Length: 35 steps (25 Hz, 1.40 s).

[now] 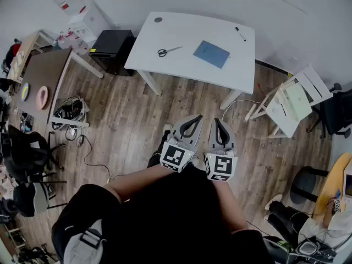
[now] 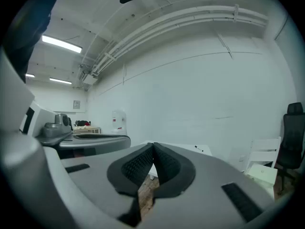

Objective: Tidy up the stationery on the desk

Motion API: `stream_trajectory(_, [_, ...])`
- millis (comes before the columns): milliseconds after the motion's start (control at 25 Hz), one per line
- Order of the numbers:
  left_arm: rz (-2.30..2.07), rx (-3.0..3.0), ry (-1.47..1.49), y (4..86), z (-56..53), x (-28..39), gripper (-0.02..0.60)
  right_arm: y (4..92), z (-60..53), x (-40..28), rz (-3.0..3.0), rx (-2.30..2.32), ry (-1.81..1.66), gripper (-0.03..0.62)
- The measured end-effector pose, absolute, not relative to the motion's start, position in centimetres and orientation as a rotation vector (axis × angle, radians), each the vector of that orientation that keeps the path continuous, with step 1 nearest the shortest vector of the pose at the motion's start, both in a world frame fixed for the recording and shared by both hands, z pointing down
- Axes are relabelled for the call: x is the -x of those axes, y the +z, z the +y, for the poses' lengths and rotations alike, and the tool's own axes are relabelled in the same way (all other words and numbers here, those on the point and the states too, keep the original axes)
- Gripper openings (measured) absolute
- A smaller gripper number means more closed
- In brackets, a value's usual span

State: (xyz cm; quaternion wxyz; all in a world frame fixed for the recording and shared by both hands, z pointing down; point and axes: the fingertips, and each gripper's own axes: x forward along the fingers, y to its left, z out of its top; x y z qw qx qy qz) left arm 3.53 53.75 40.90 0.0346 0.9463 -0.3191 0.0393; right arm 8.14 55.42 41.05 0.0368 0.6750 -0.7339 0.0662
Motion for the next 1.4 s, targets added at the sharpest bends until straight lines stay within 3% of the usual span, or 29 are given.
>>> stream_trajectory(720, [-0.951,-2.874,0.117,42.7,51.5,-3.8,0.014,42.9,53.3,-9.0,-2.279,-2.106,0.279,0.035])
stream_trajectory(1400, [-0.846,-2.788,0.090,44.7,34.0,-4.5,0.014,44.3,36.6,-9.9,-2.155,-2.022,0.337,0.035])
